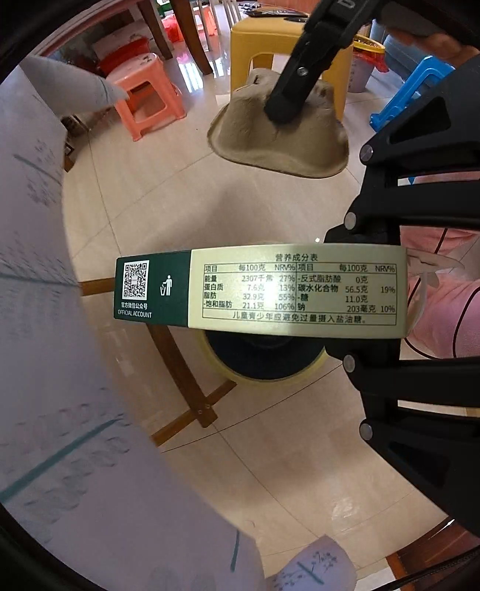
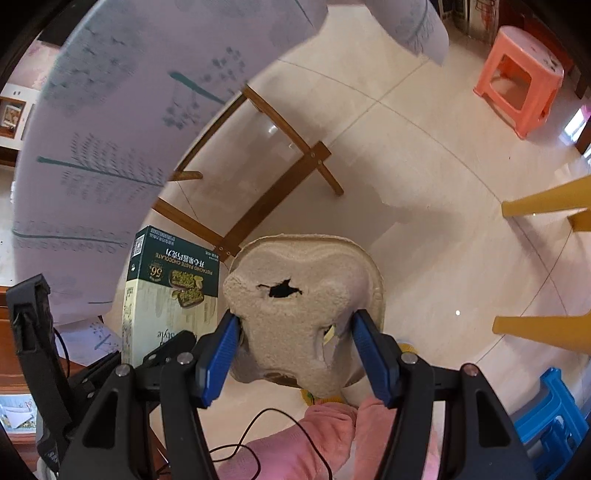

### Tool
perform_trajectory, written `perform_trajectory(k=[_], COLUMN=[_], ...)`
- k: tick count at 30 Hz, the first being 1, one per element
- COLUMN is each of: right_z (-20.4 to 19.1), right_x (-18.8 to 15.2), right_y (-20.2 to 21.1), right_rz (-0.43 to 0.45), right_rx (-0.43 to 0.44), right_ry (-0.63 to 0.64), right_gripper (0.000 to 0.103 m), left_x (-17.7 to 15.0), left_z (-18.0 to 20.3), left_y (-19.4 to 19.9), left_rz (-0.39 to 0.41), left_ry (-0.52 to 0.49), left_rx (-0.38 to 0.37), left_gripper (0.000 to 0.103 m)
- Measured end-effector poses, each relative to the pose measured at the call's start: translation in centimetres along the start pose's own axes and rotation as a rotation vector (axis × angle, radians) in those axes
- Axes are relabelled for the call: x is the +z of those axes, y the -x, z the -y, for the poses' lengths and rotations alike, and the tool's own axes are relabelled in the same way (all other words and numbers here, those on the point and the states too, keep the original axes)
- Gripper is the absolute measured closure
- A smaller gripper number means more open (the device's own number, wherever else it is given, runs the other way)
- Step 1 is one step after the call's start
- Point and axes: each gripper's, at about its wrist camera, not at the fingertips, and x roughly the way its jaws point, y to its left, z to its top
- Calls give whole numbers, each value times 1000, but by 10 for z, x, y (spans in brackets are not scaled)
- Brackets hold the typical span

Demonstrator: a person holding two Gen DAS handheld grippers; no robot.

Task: Collect trash
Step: 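Carry the snack box and pulp tray down over the trash bin, then open both tools to drop the snack box and pulp tray into the bin, then raise both open tools back toward the table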

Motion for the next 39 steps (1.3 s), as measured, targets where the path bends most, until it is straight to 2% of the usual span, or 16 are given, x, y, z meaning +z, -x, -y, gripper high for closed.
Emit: perform_trajectory(k=[4, 5, 7, 8, 9, 16, 18, 23, 30, 31, 33, 34, 39], right_z=[-2, -2, -5, -6, -7, -21, -23, -37, -66, -69, -74, -76, -83], right_x=[-2, -2, -2, -2, -1, 2, 3, 4, 2, 2, 1, 1, 0], right_y=[-17, -22, -31, -33, -37, -57, -63, -73, -81, -81, -75, -72, -53], right_rz=[-8, -8, -8, -10, -10, -7, -10, -20, -58, -59, -37, -29, -9], right_rx=[-2, -2, -2, 0, 1, 1, -5, -1, 26, 29, 30, 30, 43], right_ry=[10, 14, 17, 17, 20, 54, 55, 89, 146, 149, 161, 165, 166], right_gripper=[40, 40, 40, 40, 40, 40, 40, 40, 38, 36, 21, 19, 16], left_x=[3, 4, 7, 9, 10, 11, 6, -6, -18, -19, -19, -20, -24], left_z=[-3, -6, -9, -10, -14, -35, -39, -56, -78, -79, -82, -83, -86], left_y=[-20, -24, -29, -29, -30, -21, -12, 7, 35, 39, 47, 50, 71], left_rz=[1, 5, 10, 19, 31, 77, 93, 141, 198, 207, 221, 225, 248], left_ry=[-15, -17, -19, -20, -19, -14, -14, -3, 76, 86, 98, 102, 112], left_rx=[2, 1, 4, 8, 12, 60, 62, 87, 64, 61, 54, 52, 40], left_gripper=[76, 73, 57, 41, 34, 25, 19, 17, 15, 14, 14, 14, 13])
